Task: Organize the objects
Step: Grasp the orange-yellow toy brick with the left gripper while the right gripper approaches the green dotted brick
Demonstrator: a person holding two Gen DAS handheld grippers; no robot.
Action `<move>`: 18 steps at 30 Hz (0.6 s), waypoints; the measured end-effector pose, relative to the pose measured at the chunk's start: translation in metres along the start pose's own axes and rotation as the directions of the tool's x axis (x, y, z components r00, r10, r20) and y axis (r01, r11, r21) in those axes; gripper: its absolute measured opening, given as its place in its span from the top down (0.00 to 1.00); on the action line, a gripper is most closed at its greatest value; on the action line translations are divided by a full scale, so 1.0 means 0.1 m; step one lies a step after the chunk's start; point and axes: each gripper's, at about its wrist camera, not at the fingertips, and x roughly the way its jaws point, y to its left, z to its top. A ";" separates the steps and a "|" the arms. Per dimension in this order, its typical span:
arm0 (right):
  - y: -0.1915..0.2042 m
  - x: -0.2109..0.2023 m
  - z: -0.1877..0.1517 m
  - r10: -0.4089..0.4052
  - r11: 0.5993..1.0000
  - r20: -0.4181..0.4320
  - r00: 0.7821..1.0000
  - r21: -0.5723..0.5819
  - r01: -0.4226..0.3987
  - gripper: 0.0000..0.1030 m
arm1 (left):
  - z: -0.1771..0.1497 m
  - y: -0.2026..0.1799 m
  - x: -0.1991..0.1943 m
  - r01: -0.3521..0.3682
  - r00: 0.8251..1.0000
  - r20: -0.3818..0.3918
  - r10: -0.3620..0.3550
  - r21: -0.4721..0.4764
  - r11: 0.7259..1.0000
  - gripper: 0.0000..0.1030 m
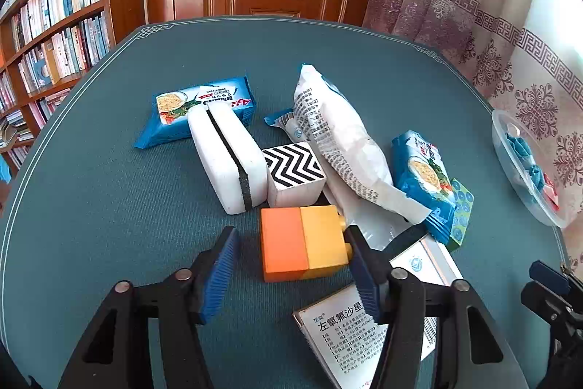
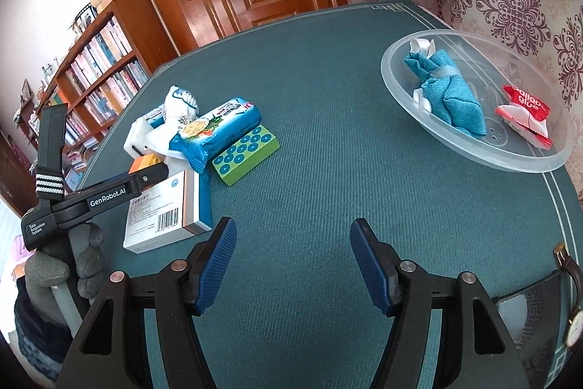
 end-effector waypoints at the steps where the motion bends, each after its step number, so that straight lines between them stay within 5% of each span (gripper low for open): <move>1: 0.01 0.01 0.00 0.000 1.000 -0.003 1.000 -0.004 0.000 0.35 | 0.00 0.00 0.00 0.006 1.000 -0.001 -0.006 0.004 1.000 0.50; 4: 0.05 0.06 0.02 0.000 1.000 -0.010 1.000 -0.013 -0.001 0.35 | -0.01 0.01 -0.03 0.020 1.000 0.002 -0.020 0.005 1.000 0.56; 18: 0.27 0.37 0.18 -0.004 0.998 -0.032 0.999 -0.062 0.002 0.35 | -0.12 0.25 -0.21 0.008 0.999 0.033 -0.006 -0.042 0.999 0.56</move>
